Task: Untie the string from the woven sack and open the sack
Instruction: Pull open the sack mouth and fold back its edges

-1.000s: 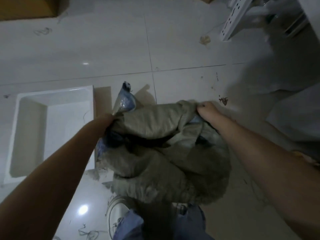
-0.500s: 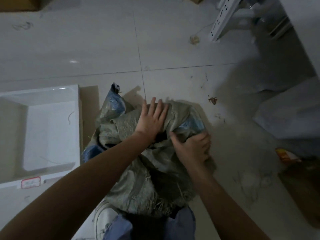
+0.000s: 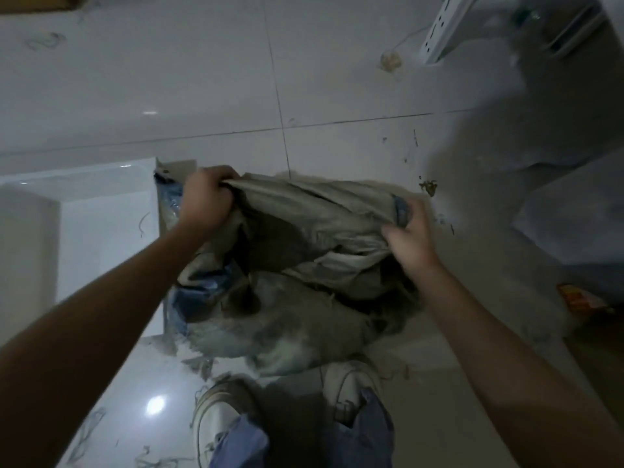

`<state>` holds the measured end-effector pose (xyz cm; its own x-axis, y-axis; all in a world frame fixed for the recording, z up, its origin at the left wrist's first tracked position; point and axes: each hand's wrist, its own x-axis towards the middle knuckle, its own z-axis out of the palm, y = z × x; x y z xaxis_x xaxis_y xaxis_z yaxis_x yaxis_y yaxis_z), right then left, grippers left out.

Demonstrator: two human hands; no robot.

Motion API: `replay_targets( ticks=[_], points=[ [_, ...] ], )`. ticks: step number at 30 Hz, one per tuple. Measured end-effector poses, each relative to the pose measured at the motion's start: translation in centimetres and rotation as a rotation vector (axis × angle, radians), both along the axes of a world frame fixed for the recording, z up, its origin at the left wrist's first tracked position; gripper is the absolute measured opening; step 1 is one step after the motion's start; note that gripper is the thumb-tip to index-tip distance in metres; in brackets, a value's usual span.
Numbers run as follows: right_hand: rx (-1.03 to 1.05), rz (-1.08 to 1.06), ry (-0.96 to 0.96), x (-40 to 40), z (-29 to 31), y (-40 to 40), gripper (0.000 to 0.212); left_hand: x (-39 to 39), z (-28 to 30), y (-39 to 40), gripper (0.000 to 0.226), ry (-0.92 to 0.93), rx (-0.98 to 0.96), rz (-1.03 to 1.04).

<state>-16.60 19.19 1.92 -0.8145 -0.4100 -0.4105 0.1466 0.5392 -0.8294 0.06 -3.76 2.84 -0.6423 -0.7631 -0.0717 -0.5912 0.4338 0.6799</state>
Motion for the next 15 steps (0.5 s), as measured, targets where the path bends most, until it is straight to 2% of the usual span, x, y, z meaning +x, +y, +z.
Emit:
replay_targets(
  ticks=[2,4,6,7,9,10,12,15],
  points=[
    [-0.136,0.014,-0.115,-1.8,1.1,-0.4,0.038,-0.5,1.0,-1.1,0.039,0.043,0.116,0.096],
    [-0.148,0.063,-0.193,-3.2,0.9,-1.6,0.037,-0.9,1.4,-1.5,0.036,0.064,0.222,0.163],
    [0.015,0.115,-0.258,-4.4,-0.2,-2.9,0.027,-1.1,1.1,-1.9,0.034,0.035,0.298,0.188],
    [0.168,0.199,-0.261,-4.6,-0.7,-3.4,0.032,-1.1,0.6,-2.0,0.032,-0.046,0.312,0.174],
    [0.476,0.476,-0.225,-4.5,-1.7,-3.7,0.066,-1.0,-0.7,-1.6,0.022,-0.262,0.387,0.176],
    [0.592,0.62,-0.15,-4.4,-2.2,-3.8,0.073,-0.9,-1.3,-1.1,0.023,-0.354,0.444,0.173],
    [0.714,0.811,0.111,-4.1,-2.6,-4.4,0.067,-0.9,-2.2,-0.3,0.035,-0.559,0.465,0.08],
    [0.725,0.822,0.473,-3.3,-0.6,-5.8,0.065,-1.3,-1.5,0.5,0.043,-0.798,0.241,-0.114]
  ],
)
